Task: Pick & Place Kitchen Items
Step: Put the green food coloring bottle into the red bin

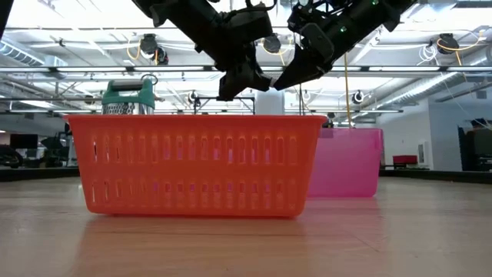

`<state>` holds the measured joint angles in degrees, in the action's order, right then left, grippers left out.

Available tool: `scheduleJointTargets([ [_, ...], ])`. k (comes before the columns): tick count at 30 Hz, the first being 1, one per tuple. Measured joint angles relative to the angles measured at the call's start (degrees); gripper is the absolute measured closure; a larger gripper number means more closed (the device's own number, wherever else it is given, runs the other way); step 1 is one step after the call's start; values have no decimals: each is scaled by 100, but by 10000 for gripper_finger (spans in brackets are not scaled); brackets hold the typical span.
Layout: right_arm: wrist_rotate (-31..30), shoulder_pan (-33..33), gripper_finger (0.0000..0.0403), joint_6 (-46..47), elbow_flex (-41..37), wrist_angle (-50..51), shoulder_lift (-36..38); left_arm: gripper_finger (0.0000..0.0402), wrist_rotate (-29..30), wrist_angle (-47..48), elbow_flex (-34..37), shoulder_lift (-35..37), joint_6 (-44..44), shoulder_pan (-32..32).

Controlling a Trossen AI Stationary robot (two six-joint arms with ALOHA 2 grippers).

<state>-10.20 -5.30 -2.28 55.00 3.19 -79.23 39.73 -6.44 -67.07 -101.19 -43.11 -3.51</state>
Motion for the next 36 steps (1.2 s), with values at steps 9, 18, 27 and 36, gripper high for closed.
scheduleJointTargets([
  [9,31,-24,363,-37,0,6,-27,364,-70,188,0,4,161,2],
  [18,-171,-31,270,6,0,244,-25,364,464,419,-11,4,285,22],
  [27,-356,-35,262,15,0,494,-9,367,786,1408,-11,4,1194,350],
  [36,-353,-37,282,23,0,879,-5,343,-131,2480,-11,4,2692,932],
])
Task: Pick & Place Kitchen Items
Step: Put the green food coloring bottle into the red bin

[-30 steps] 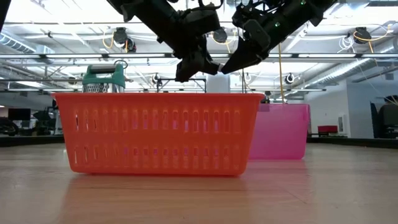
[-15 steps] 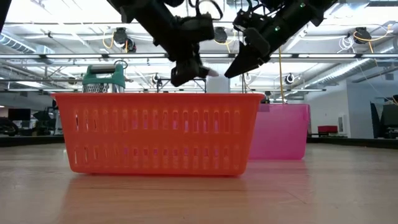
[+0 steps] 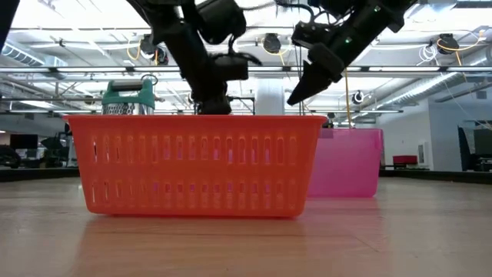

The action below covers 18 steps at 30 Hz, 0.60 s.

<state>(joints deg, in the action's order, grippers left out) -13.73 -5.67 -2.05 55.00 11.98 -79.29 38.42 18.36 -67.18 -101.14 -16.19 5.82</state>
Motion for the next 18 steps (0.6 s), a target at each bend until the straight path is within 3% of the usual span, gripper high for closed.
scheduleJointTargets([
  [7,1,2,285,-8,0,349,0,367,-1038,107,0,0,356,248],
  [14,6,2,289,287,0,952,2,328,-1174,102,0,2,627,344],
  [18,-6,2,290,473,0,1470,2,326,-1205,97,0,2,641,356],
])
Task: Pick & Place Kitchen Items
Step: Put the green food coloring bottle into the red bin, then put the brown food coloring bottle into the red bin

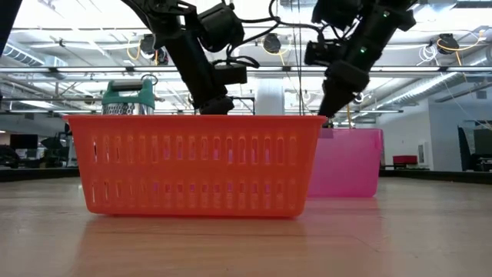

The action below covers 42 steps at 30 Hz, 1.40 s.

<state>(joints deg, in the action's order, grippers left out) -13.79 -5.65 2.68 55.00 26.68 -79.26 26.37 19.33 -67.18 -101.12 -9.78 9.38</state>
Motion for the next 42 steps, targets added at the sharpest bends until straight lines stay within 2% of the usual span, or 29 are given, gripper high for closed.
scheduleJointTargets([
  [8,-8,-2,297,128,-162,237,0,330,25,-51,0,0,143,-3],
  [21,7,-2,303,619,-814,98,0,255,92,-312,0,0,201,-1],
  [28,35,53,304,904,-1019,82,0,236,102,-310,0,0,107,-2],
  [33,64,229,305,912,-1182,-216,0,236,103,-310,0,0,109,-1],
  [37,490,341,305,929,-1412,-798,0,236,102,-312,0,0,109,-1],
  [42,509,480,305,892,-1695,-1310,0,236,101,-312,0,0,109,-1],
])
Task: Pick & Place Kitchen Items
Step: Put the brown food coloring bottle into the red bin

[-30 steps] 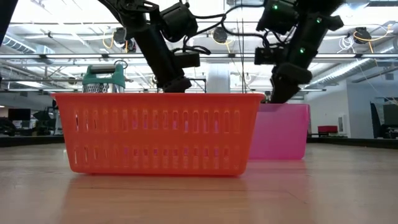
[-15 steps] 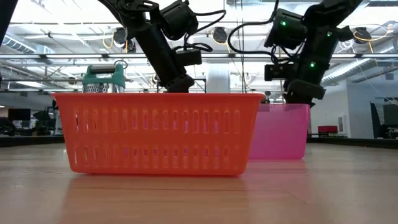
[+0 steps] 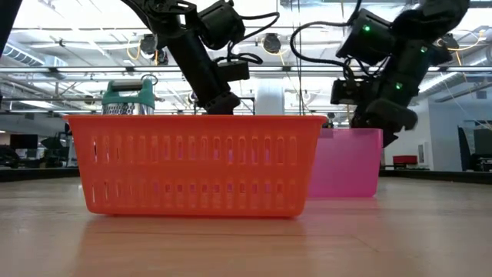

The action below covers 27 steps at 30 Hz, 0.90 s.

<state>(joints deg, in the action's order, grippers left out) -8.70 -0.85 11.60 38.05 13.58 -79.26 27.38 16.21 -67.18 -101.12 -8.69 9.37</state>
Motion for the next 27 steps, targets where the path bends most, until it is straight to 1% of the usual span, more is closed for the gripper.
scheduleJointTargets([
  [11,-16,58,305,-30,-752,-1553,0,236,-1,-26,0,0,0,0],
  [17,-41,58,305,-28,-897,-2019,0,236,-2,-26,0,0,0,0],
  [20,-200,58,305,-29,-955,-2162,0,236,-3,-24,0,0,0,0],
  [27,-210,56,305,-31,-989,-2222,0,236,-3,-24,0,0,0,0],
])
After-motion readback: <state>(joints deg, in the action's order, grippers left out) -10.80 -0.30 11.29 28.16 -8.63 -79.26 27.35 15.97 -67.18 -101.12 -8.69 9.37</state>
